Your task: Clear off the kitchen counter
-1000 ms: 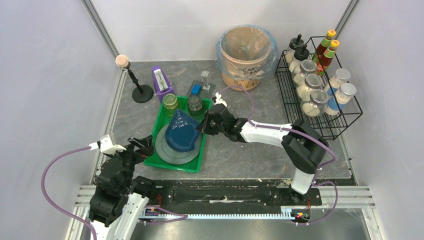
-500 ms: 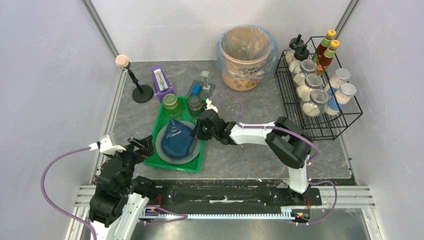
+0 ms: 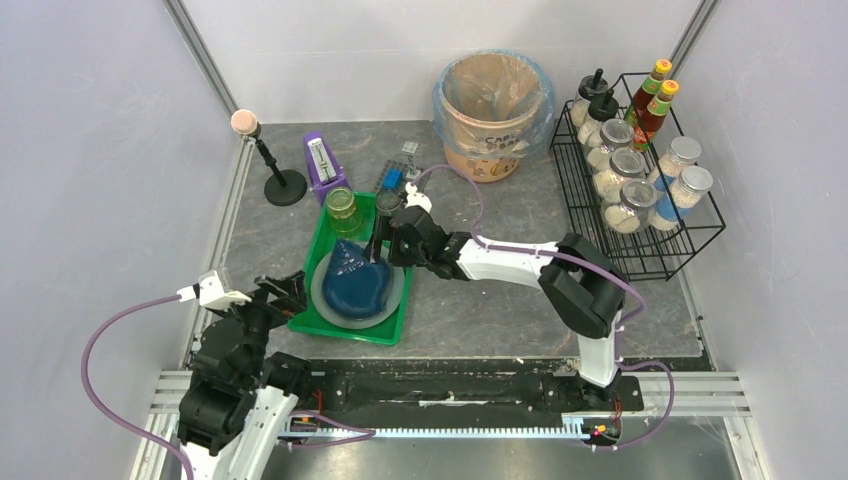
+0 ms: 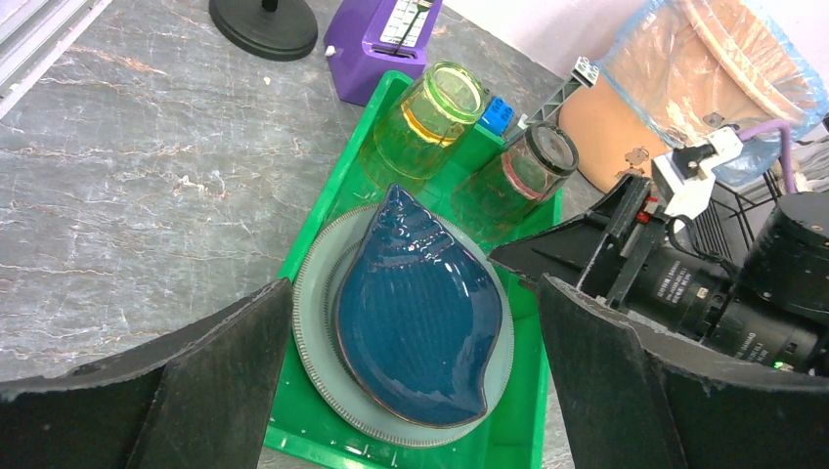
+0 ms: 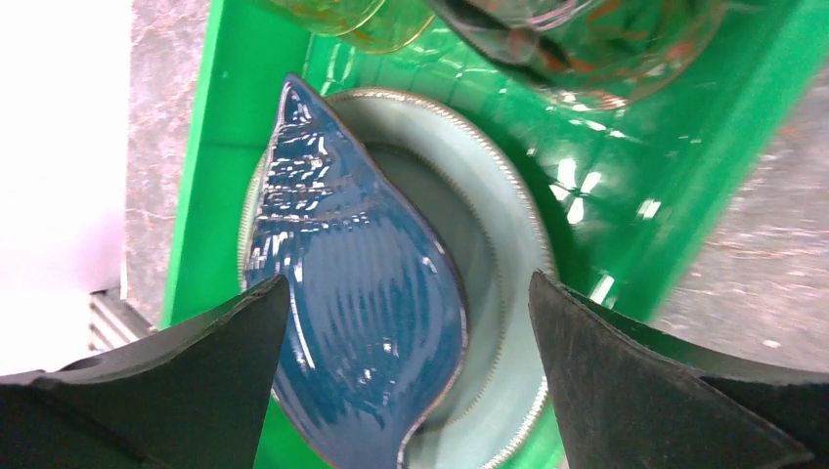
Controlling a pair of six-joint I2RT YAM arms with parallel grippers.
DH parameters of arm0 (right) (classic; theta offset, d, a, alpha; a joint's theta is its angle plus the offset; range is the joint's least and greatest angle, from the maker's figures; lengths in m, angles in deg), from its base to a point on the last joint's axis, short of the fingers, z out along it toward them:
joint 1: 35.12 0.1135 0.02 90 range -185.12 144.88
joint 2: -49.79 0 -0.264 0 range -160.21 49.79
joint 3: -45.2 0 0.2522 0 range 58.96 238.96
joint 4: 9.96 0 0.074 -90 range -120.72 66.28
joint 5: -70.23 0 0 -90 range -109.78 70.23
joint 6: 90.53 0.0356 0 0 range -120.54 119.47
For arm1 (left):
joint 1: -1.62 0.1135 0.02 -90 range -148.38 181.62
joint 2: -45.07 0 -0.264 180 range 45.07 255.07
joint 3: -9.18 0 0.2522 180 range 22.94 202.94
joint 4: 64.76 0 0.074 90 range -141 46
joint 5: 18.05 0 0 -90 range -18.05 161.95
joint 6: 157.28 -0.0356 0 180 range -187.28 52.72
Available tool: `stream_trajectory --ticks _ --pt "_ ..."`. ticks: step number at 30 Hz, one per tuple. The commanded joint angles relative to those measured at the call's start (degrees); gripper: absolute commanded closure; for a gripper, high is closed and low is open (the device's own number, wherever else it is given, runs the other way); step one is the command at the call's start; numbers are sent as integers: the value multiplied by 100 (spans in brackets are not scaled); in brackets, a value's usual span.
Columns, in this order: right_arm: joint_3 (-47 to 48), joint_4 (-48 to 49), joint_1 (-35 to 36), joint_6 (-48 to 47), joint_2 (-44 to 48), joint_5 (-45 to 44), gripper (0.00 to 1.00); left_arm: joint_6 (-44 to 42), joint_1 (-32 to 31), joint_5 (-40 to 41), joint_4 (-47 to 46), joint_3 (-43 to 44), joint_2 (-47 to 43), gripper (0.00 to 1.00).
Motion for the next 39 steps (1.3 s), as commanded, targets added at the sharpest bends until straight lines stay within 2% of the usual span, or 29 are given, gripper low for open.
stream_trajectory --ticks 1,7,16,19,22,31,39 --pt "111 -788 -34 -645 620 -952 3 -13 2 173 -110 -6 -205 1" --pt "-110 -1226 -40 -1322 1611 -2148 2 40 10 287 -63 3 -234 1" --pt "-805 -1600 -80 -2816 3257 -4923 2 70 6 332 -49 10 -237 1" --pt "-1050 -1562 -135 -3294 3850 -5499 2 65 6 328 -49 5 -232 1" --pt "-1387 -1423 -319 -3619 4523 -5807 2 61 6 336 -53 13 -229 1" --pt "-1798 -1326 -1690 -4410 5966 -5885 2 126 10 394 -54 235 -99 1" --pt "-2160 -809 -2056 -5573 6939 -6152 2 -111 3 426 -67 1025 692 1"
